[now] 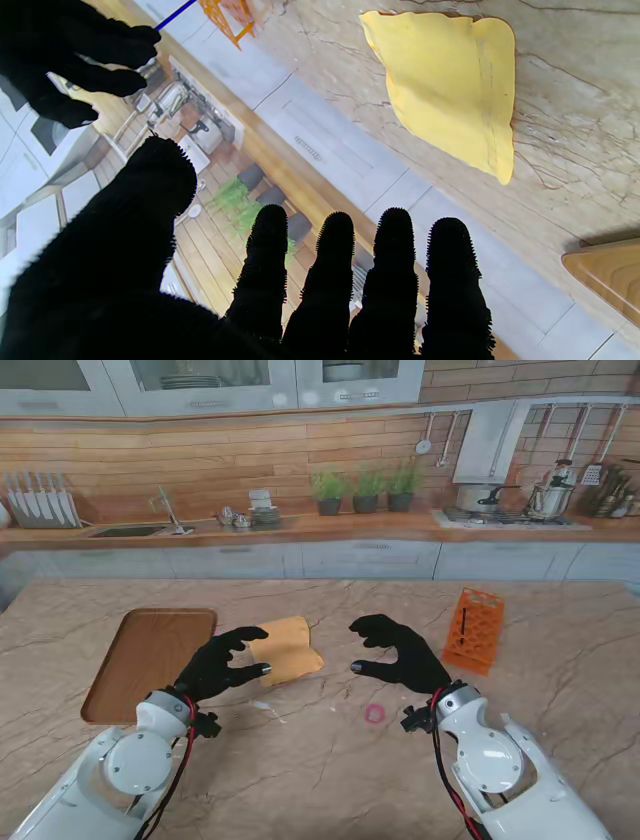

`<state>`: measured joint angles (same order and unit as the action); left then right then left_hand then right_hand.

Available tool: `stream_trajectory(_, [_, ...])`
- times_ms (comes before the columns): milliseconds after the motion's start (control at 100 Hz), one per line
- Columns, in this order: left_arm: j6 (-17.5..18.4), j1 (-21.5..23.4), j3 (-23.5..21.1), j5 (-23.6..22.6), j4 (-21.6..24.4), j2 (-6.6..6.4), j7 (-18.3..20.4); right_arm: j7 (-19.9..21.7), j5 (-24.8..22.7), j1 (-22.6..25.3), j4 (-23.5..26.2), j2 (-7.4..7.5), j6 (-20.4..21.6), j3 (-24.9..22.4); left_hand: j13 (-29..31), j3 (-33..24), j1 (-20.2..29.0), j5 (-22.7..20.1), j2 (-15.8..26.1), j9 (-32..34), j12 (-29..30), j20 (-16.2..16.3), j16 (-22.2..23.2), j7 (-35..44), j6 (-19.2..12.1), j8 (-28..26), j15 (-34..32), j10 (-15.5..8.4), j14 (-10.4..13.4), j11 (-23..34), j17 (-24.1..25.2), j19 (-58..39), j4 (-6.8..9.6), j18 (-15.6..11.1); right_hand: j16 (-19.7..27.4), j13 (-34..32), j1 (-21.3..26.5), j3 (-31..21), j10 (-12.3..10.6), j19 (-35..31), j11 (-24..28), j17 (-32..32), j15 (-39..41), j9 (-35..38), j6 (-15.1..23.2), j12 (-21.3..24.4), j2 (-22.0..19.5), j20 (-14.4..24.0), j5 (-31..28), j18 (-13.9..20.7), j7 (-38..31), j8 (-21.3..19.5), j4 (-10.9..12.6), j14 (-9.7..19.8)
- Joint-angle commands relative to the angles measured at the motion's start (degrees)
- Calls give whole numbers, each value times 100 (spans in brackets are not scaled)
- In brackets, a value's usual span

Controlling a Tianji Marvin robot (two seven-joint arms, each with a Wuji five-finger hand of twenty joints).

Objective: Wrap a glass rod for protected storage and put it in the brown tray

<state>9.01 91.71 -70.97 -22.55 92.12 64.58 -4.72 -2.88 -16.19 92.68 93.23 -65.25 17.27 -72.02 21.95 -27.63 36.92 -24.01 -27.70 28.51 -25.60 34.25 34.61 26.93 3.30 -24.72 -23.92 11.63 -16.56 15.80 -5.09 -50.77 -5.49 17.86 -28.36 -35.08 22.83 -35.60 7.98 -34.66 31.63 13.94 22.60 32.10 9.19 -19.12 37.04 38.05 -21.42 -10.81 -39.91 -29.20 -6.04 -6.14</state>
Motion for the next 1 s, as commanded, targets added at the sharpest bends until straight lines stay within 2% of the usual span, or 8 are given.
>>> stream_trajectory(0, [-26,-121,52,-101,-39,51,101,-22,-37,50,77,-8,67,-1,-109,-58,78,-52,102,66,-102,148,83,-39,37,-109,-83,44,15,25,133,-166,147,-72,-69,48,-102,27,-69,39,66,18,113,-8,73,-55,-56,164,-24,-24,72,-9,268,54])
stream_trajectory(100, [-197,-291,178,-367,-66,19,164,-38,-148,97,115,3,114,-42,-189,-101,91,-85,88,49,-123,181,98,-6,84,-118,-103,66,20,69,228,-158,145,-124,-79,56,-96,32,-80,5,67,25,130,-7,83,-55,-57,190,-31,-55,76,-7,269,46])
stream_trajectory(230, [-370,-569,386,-1007,-162,-62,263,-123,-233,201,186,-3,139,-125,-202,-207,42,-120,93,63,-164,267,142,98,140,-146,-217,29,37,191,245,-229,129,-179,-90,38,-82,34,-71,-28,68,28,150,17,85,-56,-54,216,-62,-76,79,-6,271,48])
stream_trajectory(310, [-461,-747,550,-1176,-267,-79,292,-167,-259,249,216,-8,154,-170,-176,-341,18,-225,41,175,-209,396,200,198,269,-166,-346,9,31,319,254,-388,118,-170,-94,35,-62,33,-72,-43,67,27,156,23,96,-56,-49,228,-78,-89,78,-7,272,47])
stream_trajectory(510, [-766,-1216,1109,-1528,-663,-65,172,-284,-486,302,215,-9,180,-258,-71,-625,-103,-520,-61,486,-366,819,403,418,526,-170,-709,47,-27,618,374,-855,73,-154,-105,27,-54,39,-78,-75,63,24,169,40,102,-59,-50,254,-100,-111,85,-9,277,44])
stream_trajectory(740, [-1170,-1868,1918,-2162,-1359,-40,-176,-353,-507,318,212,-23,145,-297,-290,-651,-195,-387,-24,309,-479,992,443,515,549,-182,-764,54,33,771,524,-980,63,-182,-117,21,-57,40,-73,-97,66,20,185,67,99,-65,-53,271,-124,-127,92,-12,282,48])
stream_trajectory(990, [-1441,-2432,2619,-2243,-1865,14,-193,-362,-487,298,205,-29,100,-278,-264,-684,-143,-440,-18,383,-612,1093,548,708,569,-233,-988,78,-38,1001,553,-1136,79,-176,-130,14,-85,33,-73,-119,66,19,200,82,104,-72,-56,286,-141,-140,100,-17,289,52])
